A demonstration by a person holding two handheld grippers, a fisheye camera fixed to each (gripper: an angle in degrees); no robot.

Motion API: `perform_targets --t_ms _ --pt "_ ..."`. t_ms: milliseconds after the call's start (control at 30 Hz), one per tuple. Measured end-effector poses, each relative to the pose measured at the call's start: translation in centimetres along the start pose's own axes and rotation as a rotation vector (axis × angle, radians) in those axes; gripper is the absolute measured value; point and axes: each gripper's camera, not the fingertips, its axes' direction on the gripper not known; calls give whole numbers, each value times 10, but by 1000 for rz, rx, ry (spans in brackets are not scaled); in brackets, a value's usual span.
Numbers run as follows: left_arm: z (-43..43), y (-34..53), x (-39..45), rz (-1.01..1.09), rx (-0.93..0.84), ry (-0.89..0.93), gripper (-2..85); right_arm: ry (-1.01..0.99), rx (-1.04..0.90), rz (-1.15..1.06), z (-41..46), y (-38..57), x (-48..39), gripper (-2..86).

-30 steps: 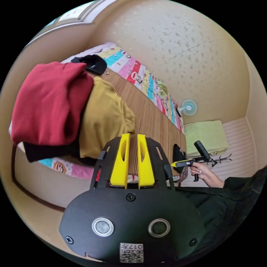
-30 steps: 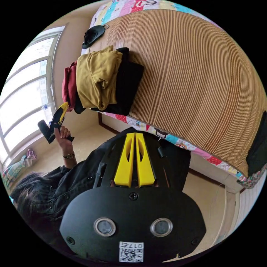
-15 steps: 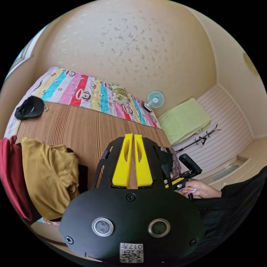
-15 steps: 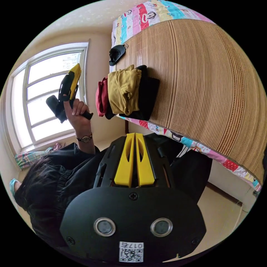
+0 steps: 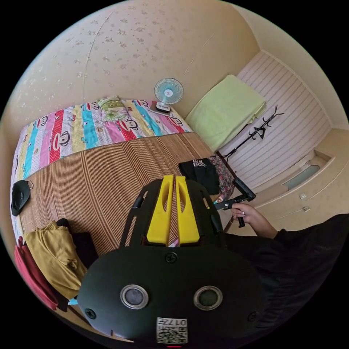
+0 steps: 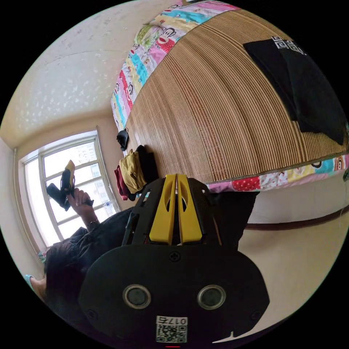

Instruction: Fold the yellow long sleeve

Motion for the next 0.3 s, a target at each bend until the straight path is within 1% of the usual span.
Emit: perform_targets --t_ms 167,300 --pt "32 0 23 -14 2 -32 -10 14 94 112 -50 -7 40 3" --pt "50 7 33 -66 31 -112 -10 -27 153 169 -93 -23 62 3"
